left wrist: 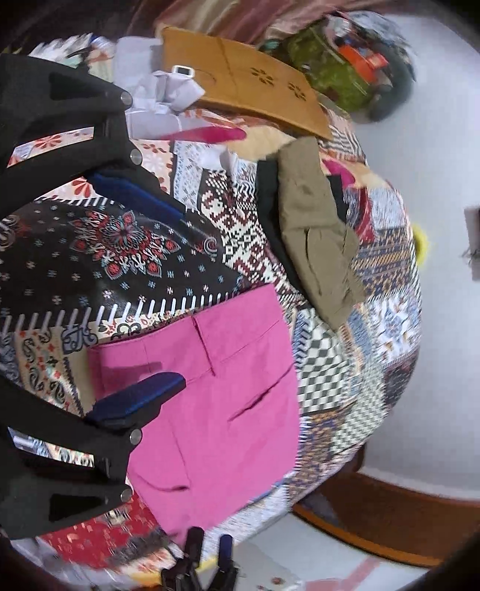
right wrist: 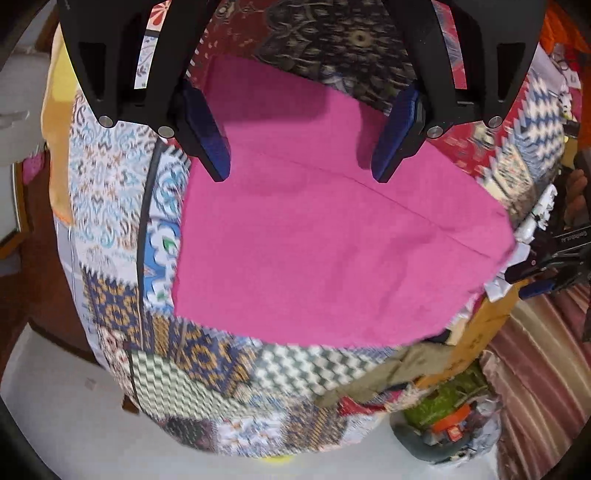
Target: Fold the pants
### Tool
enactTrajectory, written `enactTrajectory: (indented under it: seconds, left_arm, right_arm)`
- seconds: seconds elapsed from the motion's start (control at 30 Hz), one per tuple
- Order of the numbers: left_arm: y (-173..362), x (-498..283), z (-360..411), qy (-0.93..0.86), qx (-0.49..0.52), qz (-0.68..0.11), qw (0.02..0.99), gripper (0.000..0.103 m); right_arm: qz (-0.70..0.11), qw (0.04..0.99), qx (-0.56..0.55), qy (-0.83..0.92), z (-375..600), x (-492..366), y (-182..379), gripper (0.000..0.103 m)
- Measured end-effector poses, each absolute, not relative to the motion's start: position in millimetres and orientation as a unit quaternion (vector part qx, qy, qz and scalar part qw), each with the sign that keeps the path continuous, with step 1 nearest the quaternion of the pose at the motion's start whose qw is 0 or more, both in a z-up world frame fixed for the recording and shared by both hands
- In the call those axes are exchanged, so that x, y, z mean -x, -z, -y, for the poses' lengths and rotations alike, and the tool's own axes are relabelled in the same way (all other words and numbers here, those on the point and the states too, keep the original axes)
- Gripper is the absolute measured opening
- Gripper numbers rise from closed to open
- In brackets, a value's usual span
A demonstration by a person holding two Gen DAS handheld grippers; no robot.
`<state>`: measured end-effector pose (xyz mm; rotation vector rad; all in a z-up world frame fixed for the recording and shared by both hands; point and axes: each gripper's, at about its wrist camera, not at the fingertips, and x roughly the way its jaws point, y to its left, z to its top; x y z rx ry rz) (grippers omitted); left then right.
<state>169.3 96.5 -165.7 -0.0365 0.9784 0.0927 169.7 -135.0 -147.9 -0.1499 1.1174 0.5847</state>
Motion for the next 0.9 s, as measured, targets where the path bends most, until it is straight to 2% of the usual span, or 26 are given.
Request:
enactTrajectory:
  seconds: [0.13, 0.3, 0.53, 0.73, 0.9]
  left_arm:
    - [155.2, -161.2, -103.9, -0.046, 0.065, -0.464, 0.882, 0.085]
    - [167.1, -152.2, -98.2, -0.012, 0.136, -0.492, 0.86, 0.085]
    - [193.2, -142.8, -83.7, 0.043, 0.208, -0.537, 0.816, 0.085]
    - [204.9, -146.8, -80.7, 0.095, 0.282, -0.541, 0.787, 0.086]
    - [215.9, -166.7, -83.1, 0.121, 0.347, -0.537, 0.76, 0.093]
  right_arm:
    - [-0.484, 0.823, 0.053, -0.292, 115.5, -169.1, 125.2, 0.076]
    - [-0.464, 0.83, 0.035, -0.308, 88.3, -168.0, 125.9, 0.076]
    - [-0.509, 0.8, 0.07, -0.308, 65.7, -161.3, 170.0, 0.076]
    - [-0.509, 0.796, 0.073, -0.321, 74.5, -155.1, 170.0, 0.076]
    - [-0.506, 0.797, 0.066, -0.323, 76.4, -154.4, 171.3, 0.076]
